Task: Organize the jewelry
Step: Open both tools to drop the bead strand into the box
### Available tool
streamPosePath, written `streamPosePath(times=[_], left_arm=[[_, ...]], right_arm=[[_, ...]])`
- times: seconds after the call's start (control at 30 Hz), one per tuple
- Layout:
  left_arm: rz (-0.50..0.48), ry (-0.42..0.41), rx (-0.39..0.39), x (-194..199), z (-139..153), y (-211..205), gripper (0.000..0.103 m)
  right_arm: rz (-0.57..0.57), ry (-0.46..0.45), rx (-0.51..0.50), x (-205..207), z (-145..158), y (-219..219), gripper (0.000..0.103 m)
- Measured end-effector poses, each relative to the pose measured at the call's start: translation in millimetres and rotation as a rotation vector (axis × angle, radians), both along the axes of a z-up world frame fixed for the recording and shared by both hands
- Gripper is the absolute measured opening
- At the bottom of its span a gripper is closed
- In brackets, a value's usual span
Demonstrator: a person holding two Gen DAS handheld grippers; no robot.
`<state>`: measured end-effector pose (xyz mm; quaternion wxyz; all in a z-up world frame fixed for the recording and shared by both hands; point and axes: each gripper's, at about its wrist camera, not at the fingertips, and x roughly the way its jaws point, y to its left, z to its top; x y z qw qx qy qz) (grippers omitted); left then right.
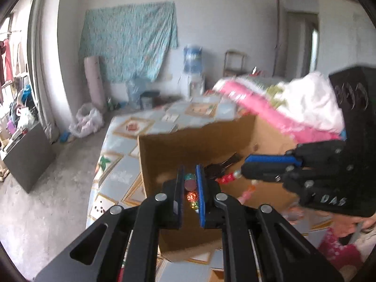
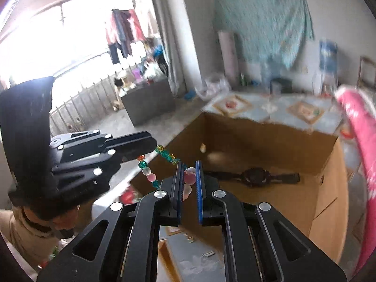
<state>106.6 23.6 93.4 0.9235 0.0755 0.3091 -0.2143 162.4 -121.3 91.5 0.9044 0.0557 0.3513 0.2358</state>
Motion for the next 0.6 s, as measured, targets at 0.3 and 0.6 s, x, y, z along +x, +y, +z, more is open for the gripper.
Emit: streamPosePath(times=[0.3, 0.6], left_arm=[[0.005, 0.138, 0.015, 34.0, -39.4, 5.4, 0.011], [0.081, 0.04, -0.124, -4.7, -13.8, 53.3, 0.023]], right_arm=[[-0.006, 0.176, 0.007, 35.6, -32.0, 9.0, 0.012], [-0.145, 0.016, 0.125, -17.2, -6.4, -51.4, 0.039]])
